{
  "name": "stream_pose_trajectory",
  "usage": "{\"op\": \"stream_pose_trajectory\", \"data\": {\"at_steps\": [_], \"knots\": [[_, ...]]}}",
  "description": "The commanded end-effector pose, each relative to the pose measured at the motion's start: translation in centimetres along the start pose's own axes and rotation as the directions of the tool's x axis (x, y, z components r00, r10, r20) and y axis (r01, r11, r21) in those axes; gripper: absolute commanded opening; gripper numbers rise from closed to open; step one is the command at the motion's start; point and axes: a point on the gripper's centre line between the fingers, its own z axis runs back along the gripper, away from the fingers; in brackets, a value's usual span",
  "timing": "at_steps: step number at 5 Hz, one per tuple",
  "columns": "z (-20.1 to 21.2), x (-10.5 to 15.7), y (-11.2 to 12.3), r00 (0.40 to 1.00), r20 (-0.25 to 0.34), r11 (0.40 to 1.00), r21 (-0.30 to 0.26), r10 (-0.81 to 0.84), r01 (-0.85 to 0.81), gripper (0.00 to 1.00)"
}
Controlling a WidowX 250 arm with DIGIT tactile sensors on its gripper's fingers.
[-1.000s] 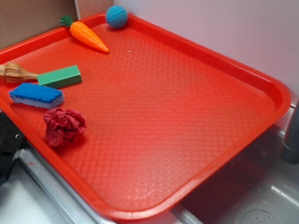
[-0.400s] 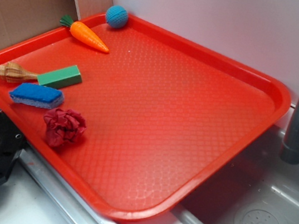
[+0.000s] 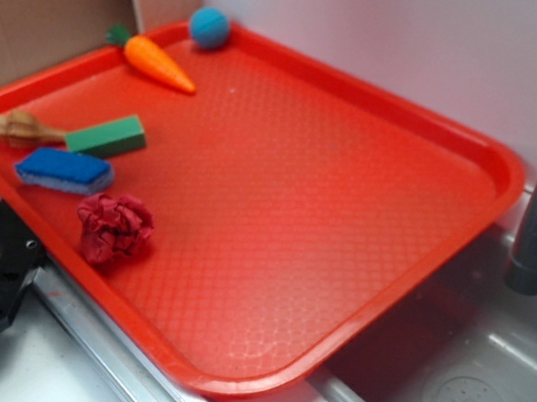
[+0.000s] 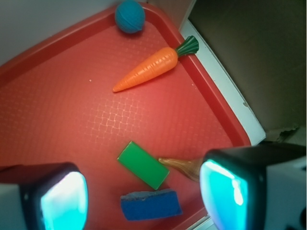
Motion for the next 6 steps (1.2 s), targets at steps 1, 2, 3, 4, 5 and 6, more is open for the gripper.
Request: {"op": "stream_pose_trajectory", "data": {"at_steps": [1,2,3,4,5,6], "knots": [[0.7,0.2,0.9,0.999,0.029,1.0,-0.005,0.017,-0.017,1.0],[-2.7,3.0,2.1,0.965,0.09,0.962,0.094,0.247,-0.256,1.0],[-5.2,5.4,2.8,0.872,0.152,0.863,0.141,0.466,-0.486,1.0],[-7.0,6.1,2.5,0.787,0.181,0.778,0.13,0.59,-0.614,1.0],[-10.4,6.9,2.0,0.774,0.197,0.781,0.054,0.602,-0.622,1.0],[-12.6,7.2,2.9,0.783,0.184,0.792,0.037,0.594,-0.61,1.0]]}}
